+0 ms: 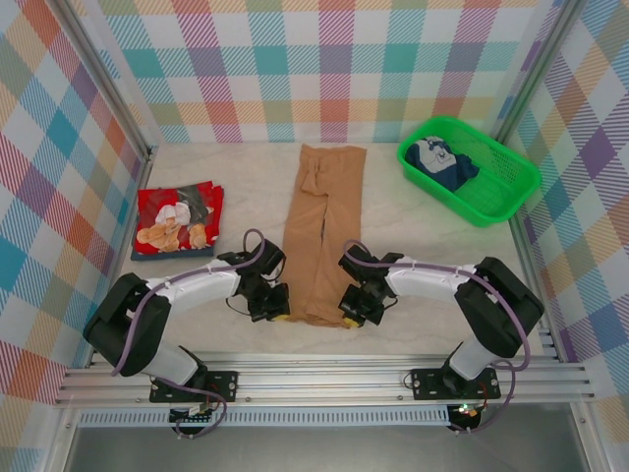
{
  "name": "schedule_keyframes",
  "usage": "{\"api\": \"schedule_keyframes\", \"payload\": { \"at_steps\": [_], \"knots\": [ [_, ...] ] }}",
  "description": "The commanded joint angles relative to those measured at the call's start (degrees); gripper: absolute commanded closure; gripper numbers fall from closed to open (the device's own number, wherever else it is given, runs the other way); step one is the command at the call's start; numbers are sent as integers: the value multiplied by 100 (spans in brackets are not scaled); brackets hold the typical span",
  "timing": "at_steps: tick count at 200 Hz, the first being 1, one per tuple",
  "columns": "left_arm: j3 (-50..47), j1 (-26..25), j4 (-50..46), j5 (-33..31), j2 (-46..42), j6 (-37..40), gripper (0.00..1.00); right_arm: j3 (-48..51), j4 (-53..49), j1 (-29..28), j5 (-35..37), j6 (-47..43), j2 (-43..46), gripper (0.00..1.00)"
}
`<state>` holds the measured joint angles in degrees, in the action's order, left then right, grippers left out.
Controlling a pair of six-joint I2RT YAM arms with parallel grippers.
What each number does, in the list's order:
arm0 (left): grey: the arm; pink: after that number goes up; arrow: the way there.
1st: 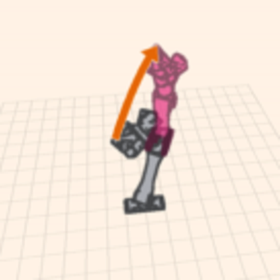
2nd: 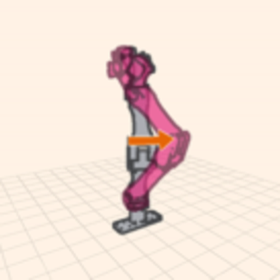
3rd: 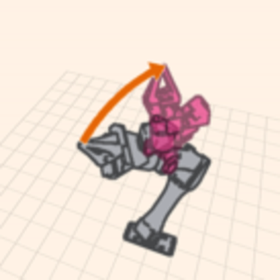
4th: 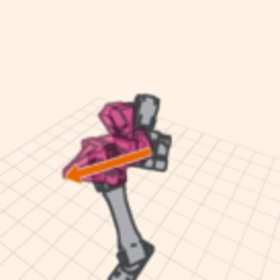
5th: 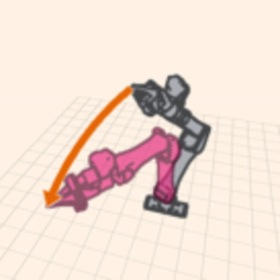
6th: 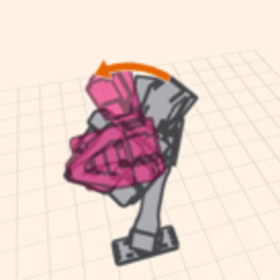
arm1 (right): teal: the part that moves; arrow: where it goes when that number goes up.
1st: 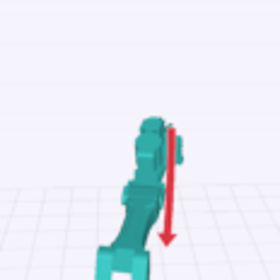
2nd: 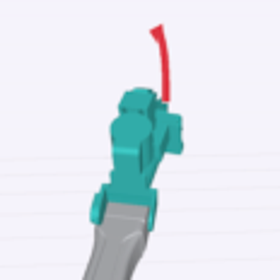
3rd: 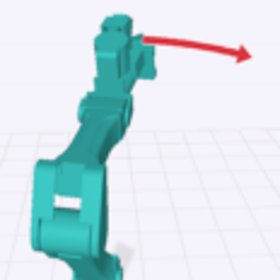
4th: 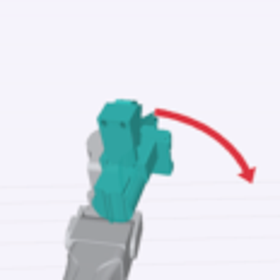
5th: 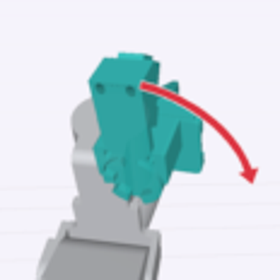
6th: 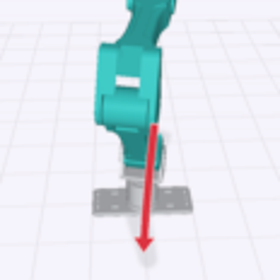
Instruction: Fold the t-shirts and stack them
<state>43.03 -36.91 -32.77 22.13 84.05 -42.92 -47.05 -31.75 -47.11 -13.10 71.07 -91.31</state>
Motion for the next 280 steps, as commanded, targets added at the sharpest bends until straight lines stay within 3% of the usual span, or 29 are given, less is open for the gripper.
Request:
{"api": "schedule_keyframes", "payload": {
  "at_steps": [1,53,95,132,220,280],
  "knots": [
    [53,-113,-511,310,-222,271,100,-94,-357,-60,-180,-230,104,100],
    [155,-238,-1512,371,-1025,517,100,-33,-1285,-149,-572,-474,828,100],
    [536,-238,-1397,183,-1330,227,100,-336,-1476,-85,-574,-285,1171,100],
    [949,-38,-1254,-261,-1280,-159,100,-752,-1646,425,-476,-434,1168,100],
    [2131,884,-599,-520,-119,-199,100,-2564,-2120,1638,-484,-1470,33,100],
    [3574,1388,-592,-429,1161,142,100,-3904,-2258,2064,-562,-1827,-910,100]
  ]
}}
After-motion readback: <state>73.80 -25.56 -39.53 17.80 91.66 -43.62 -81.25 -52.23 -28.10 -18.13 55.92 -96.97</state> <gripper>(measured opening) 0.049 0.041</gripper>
